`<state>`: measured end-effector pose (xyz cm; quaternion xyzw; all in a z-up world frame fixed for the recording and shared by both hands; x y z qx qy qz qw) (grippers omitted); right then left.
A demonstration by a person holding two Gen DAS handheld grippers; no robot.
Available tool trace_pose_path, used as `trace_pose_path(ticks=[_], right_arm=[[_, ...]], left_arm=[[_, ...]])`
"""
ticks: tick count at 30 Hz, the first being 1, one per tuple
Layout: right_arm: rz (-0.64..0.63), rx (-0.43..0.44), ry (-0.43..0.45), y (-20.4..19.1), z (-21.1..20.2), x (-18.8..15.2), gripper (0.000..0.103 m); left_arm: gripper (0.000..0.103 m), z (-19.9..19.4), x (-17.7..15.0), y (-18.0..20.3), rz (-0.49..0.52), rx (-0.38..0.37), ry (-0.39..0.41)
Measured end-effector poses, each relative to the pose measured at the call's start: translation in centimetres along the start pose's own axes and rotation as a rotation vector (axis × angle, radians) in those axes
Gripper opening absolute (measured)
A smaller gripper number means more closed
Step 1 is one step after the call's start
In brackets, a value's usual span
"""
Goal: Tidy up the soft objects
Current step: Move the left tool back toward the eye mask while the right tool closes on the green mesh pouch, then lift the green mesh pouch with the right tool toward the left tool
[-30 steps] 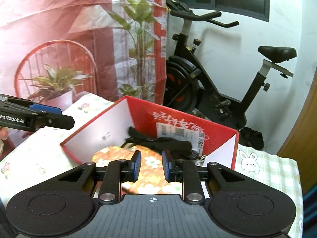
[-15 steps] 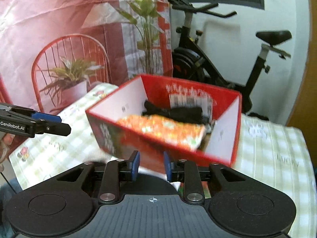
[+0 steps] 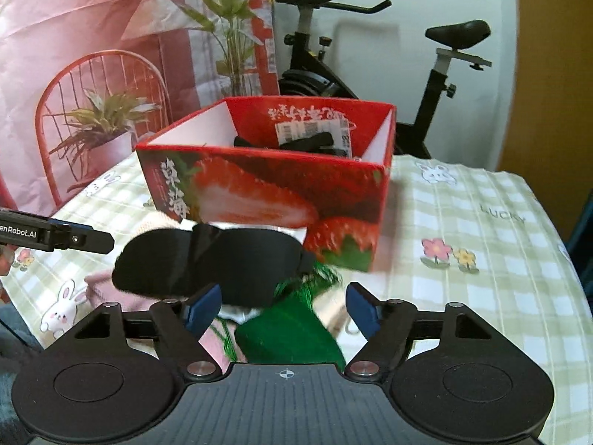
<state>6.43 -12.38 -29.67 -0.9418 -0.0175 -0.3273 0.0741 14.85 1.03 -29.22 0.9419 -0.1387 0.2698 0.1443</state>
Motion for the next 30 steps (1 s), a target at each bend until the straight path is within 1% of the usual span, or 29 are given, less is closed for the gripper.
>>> trace_pose_path(ticks=[4, 8, 14, 16, 20, 22, 26, 30], right_arm=[[0.042, 0.017, -0.025, 0.3, 0.8, -1.3, 0.075], [0.079, 0.022, -0.030, 0.7, 1.4, -1.9, 0.075], [0.089, 0.033, -0.051, 0.7, 2.0, -2.5, 0.074], [0.093, 0.040, -0.054, 0.6, 2.1, -2.7, 0.072], [0.102, 0.046, -0.065, 0.6, 2.1, -2.8, 0.060], [0.105, 0.050, -0.062, 0.7, 1.9, -2.7, 0.056], [0.095, 0.070, -0.039, 0.3, 1.2, -2.3, 0.053], [0.050, 0.106, -0.009, -1.1, 0.2, -1.3, 0.053]], left_arm=[[0.061, 0.3, -0.9, 0.2, -0.007, 0.001, -0.010], [0.061, 0.6, -1.4, 0.0, -0.020, 0.003, -0.016], [0.061, 1.6, -2.4, -0.3, -0.052, -0.002, -0.048], [0.061, 1.9, -2.5, -0.4, -0.061, -0.003, -0.054], [0.061, 2.0, -2.5, -0.6, -0.074, -0.010, -0.055], [0.061, 1.9, -2.5, -0.7, -0.082, -0.017, -0.052], [0.061, 1.7, -2.7, -0.9, -0.089, -0.022, -0.046], [0.061, 1.2, -2.5, -0.9, -0.101, -0.025, -0.029]])
Point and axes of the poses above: each gripper's, at about its wrist camera, not at the fingertips, and z roughly the way its jaws point, y to its right, x to its top, the point moved 10 cm from there along z, roughly the way its jaws point, and after that the axes turned 13 degrees about -y, right-handed, at the moved point
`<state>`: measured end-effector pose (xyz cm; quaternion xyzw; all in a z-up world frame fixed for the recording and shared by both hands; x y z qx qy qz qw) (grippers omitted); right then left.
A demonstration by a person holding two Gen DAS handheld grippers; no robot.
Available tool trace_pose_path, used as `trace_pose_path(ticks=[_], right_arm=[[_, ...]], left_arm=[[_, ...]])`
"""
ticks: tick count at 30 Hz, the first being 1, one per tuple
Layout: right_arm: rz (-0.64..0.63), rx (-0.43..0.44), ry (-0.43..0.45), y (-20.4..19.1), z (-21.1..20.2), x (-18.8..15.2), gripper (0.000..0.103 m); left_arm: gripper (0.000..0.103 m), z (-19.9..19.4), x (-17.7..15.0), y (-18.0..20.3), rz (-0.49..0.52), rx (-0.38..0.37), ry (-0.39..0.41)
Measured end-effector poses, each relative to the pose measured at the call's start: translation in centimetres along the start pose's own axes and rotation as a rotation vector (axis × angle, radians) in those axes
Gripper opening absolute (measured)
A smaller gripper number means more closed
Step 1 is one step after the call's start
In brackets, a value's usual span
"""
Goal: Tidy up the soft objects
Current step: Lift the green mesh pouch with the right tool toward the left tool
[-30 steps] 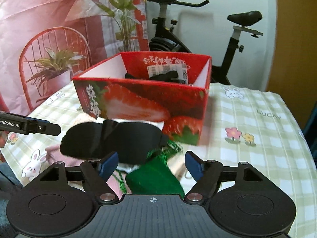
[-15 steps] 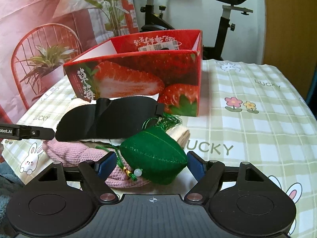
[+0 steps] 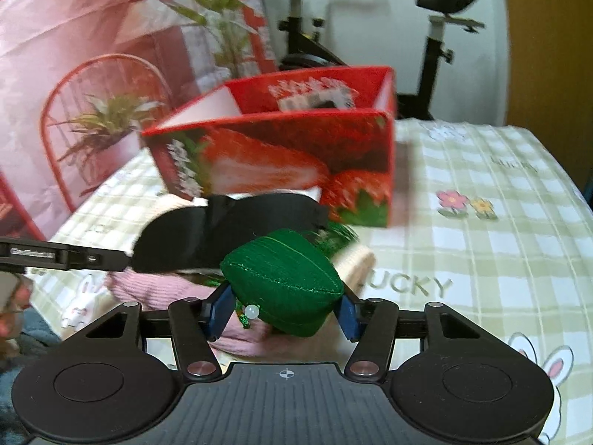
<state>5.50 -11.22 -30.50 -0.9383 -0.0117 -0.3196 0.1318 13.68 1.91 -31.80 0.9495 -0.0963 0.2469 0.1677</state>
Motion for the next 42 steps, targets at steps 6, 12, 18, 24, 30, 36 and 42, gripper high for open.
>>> trace_pose_path(ticks=[6, 12, 18, 24, 30, 36, 42], right_arm=[[-0.065, 0.023, 0.012, -2.2, -0.1, 2.2, 0.053], [-0.126, 0.044, 0.037, -4.7, 0.6, 5.1, 0.053], [-0.178, 0.086, 0.107, -7.4, 1.5, 8.7, 0.053], [-0.201, 0.073, 0.085, -8.0, 3.9, 8.3, 0.053], [-0.171, 0.036, 0.032, -6.7, 6.3, 4.7, 0.054], [-0.221, -0.012, 0.050, -6.6, 6.5, 3.7, 0.060], [-0.175, 0.025, 0.074, -5.4, 6.0, 3.2, 0.060]], left_arm=[[0.061, -0.7, 0.3, -0.5, -0.033, -0.006, 0.032], [0.061, -1.6, 0.8, -1.5, -0.076, 0.002, 0.068], [0.061, -1.6, 1.0, -2.6, -0.117, 0.019, 0.077], [0.061, -1.4, 1.0, -3.4, -0.135, 0.030, 0.070], [0.061, -0.5, 0.7, -3.3, -0.120, 0.037, 0.039], [0.061, 0.3, 0.5, -2.9, -0.101, 0.052, 0.005], [0.061, 0.3, 1.5, -2.1, -0.084, 0.034, -0.007]])
Point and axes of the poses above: each gripper's, at about its wrist camera, not at the fingertips, and z roughly the way its jaws point, y to its right, x to its top, the point moved 10 cm from there along z, roughly the way its jaws point, and after that the axes turned 13 degrees about -y, right-handed, at the moved point
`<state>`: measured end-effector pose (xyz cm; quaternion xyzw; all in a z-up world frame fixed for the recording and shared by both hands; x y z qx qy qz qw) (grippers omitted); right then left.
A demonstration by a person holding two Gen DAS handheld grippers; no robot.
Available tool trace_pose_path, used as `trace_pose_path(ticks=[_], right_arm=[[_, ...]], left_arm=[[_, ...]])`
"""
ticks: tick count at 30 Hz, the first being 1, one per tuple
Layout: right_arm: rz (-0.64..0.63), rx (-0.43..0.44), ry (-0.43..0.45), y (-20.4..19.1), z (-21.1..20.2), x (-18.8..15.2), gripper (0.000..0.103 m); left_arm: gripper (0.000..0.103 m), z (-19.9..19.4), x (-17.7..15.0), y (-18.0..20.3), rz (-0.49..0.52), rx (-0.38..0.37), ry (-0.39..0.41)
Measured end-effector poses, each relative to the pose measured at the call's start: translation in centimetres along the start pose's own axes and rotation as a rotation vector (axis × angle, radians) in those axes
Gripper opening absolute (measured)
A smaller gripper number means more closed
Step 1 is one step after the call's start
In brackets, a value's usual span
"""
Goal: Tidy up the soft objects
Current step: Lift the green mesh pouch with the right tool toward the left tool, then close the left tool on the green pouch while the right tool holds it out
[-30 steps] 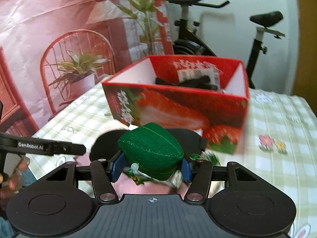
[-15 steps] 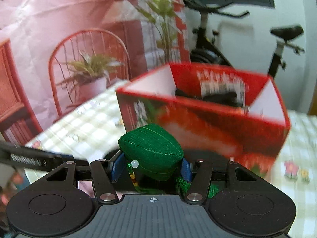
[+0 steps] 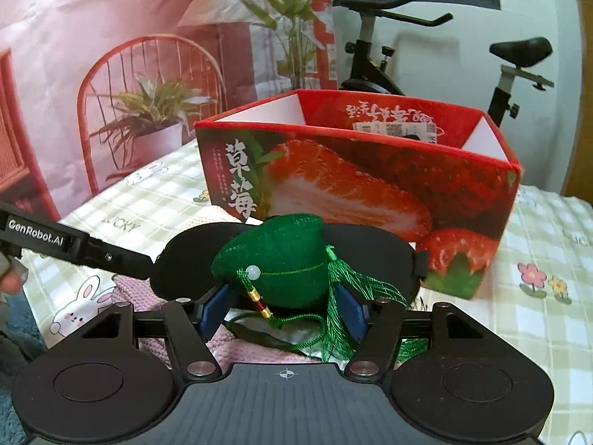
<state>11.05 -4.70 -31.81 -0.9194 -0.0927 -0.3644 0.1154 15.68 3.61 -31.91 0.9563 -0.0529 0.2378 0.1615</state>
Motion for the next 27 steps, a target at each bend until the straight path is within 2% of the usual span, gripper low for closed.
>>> trace_pose_path(ticks=[7, 15, 20, 27], right_arm=[[-0.020, 0.010, 0.037, 0.2, -0.2, 0.1, 0.058], [-0.009, 0.028, 0.041, 0.2, -0.1, 0.1, 0.056], [-0.015, 0.022, 0.039, 0.2, 0.1, 0.2, 0.056], [-0.059, -0.002, 0.045, -0.2, 0.1, 0.9, 0.058]], left_arm=[[0.060, 0.7, 2.2, 4.3, 0.074, -0.095, -0.032], [0.060, 3.6, 2.9, 8.5, 0.000, -0.284, -0.114], [0.059, 5.1, 2.8, 8.5, -0.029, -0.301, -0.132], [0.058, 5.1, 2.9, 8.0, -0.044, -0.327, -0.119]])
Point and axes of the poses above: each gripper's, at about its wrist camera, not at the fingertips, and z roughly the way its jaws point, y to its right, x to its top, the point moved 10 cm from there along z, roughly the way its jaws point, and after that the axes turned 13 degrees about -y, right-handed, at the moved point
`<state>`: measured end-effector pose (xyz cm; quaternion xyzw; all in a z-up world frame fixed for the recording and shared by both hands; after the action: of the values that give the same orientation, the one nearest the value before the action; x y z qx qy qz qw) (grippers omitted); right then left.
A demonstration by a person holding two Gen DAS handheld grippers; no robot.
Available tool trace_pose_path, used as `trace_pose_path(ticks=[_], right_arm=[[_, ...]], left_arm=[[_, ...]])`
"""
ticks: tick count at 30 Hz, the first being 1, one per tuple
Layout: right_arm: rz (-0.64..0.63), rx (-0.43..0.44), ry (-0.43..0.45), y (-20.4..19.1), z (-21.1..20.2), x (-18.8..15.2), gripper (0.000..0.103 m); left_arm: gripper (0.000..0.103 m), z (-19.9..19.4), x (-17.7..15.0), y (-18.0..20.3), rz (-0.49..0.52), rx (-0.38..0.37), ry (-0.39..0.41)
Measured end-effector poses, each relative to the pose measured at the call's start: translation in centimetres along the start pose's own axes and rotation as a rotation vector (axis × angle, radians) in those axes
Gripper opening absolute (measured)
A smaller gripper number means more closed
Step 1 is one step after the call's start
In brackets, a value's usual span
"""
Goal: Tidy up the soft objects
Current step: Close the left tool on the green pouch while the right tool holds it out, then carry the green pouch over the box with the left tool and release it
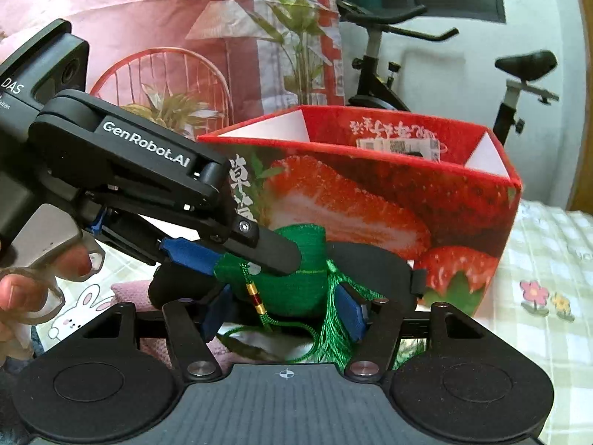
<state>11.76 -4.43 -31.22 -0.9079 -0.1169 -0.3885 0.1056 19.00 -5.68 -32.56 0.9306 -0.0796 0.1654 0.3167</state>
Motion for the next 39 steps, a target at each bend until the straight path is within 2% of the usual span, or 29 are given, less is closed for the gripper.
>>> trace_pose_path(ticks=[6, 14, 22, 28, 33, 39], right_arm=[[-0.012, 0.020, -0.013, -0.5, -0.7, 0.7, 0.054], [-0.074, 0.013, 0.070, -1.7, -4.8, 4.5, 0.053], [-0.142, 0.002, 0.179, -2.2, -9.8, 11.1, 0.051], [-0.196, -0.002, 0.245, -2.2, -11.8, 16.9, 0.051], [-0.217, -0.007, 0.273, -1.7, -11.3, 20.9, 0.051], [-0.209, -0.022, 0.231, 0.1, -8.5, 22.0, 0.051]], left_arm=[[0.058, -1.2, 0.1, 0.5, 0.015, 0.002, 0.004], [0.058, -6.2, 1.5, 3.2, 0.070, -0.021, 0.079], [0.058, -12.3, 4.9, 7.1, 0.156, -0.048, 0.207], [0.058, -16.4, 7.9, 9.5, 0.218, -0.047, 0.313], [0.058, -17.3, 11.1, 10.1, 0.243, -0.032, 0.356], [0.058, -14.6, 13.3, 9.6, 0.252, -0.015, 0.325]])
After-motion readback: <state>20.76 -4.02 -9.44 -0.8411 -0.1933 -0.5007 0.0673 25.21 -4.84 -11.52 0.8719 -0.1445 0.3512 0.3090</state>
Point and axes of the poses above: each gripper's, at about its wrist camera, not at the fingertips, and z roughly the way its jaws point, y to its right, x to its top, the point moved 10 cm from there along z, roughly the way its jaws point, and after that the axes turned 13 degrees about -y, right-handed, at the moved point
